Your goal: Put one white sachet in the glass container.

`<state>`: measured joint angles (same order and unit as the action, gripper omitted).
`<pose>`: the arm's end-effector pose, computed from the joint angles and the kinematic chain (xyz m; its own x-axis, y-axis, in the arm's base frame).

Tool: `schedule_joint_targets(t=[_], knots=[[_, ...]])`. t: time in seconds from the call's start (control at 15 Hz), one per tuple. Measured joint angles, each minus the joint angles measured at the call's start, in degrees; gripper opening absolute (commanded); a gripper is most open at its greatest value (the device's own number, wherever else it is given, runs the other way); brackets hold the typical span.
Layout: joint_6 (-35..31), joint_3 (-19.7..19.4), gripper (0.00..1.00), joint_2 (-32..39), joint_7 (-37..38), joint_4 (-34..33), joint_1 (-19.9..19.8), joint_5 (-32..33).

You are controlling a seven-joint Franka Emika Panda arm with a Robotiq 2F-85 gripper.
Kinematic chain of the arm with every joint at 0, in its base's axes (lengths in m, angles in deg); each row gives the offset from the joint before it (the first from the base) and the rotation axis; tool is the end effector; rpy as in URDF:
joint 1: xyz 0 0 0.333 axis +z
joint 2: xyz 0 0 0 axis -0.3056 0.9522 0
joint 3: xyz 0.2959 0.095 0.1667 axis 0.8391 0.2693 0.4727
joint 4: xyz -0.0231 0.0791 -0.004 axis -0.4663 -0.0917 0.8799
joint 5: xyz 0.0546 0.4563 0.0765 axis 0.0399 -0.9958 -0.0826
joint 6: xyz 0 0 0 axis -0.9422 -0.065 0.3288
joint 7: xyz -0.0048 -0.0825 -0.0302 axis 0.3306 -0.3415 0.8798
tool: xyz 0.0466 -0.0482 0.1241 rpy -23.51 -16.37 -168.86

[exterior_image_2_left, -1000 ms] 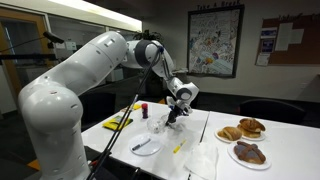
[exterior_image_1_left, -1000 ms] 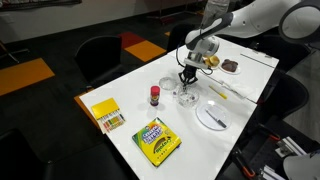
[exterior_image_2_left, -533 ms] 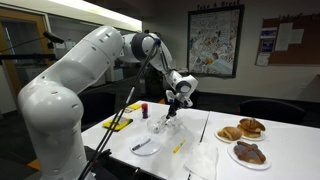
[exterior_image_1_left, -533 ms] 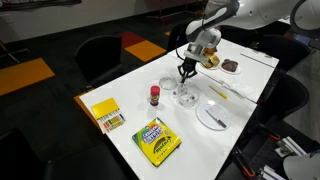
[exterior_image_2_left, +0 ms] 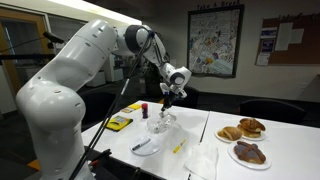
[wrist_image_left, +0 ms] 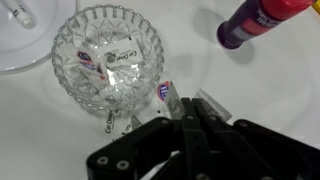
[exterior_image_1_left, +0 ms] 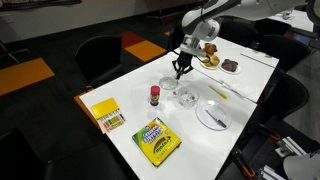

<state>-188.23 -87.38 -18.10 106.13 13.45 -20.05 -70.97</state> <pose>0.7544 0.0073 0.1382 0.6980 -0.5677 -0.4365 -0.6886 -0.6994 -0.1915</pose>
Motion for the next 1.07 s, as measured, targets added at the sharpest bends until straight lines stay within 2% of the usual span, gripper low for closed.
schedule_joint_targets(t=[0.4, 1.07], knots=[[0.0, 1.4, 0.01, -4.5, -3.7, 4.3, 1.0, 0.0], [0.0, 2.0, 0.01, -18.1, -8.1, 19.8, 1.2, 0.0]])
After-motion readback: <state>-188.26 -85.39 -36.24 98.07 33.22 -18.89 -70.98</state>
